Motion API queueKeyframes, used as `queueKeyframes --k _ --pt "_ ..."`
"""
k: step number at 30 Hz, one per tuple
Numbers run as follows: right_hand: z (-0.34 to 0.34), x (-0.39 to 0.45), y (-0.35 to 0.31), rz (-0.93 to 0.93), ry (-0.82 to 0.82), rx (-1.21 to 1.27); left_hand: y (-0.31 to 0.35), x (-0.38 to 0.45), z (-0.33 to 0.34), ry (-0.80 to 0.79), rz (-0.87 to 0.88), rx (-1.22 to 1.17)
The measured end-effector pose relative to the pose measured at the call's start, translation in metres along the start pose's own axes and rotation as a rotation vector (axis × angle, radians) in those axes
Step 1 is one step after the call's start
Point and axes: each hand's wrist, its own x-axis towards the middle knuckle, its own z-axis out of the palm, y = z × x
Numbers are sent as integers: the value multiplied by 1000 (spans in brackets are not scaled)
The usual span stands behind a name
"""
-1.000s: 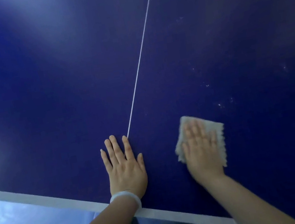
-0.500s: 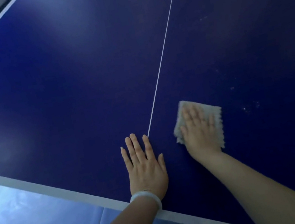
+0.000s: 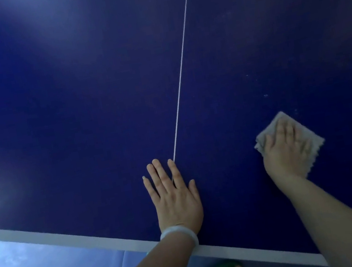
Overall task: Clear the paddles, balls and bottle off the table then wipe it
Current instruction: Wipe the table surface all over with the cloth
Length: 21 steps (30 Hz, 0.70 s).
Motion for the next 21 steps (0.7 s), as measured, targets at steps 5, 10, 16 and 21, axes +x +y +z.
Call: queueKeyframes --k 5,10,16,21 --pt "22 -87 -20 -263 46 -25 -1 0 -1 -16 -15 10" --pt "9 -59 35 -474 -14 -123 -2 0 0 -30 -10 17" --pt "8 -80 5 81 36 26 -1 0 0 -38 -16 31" --pt "32 -139 5 -576 1 -92 -2 -2 -1 -25 -1 -6"
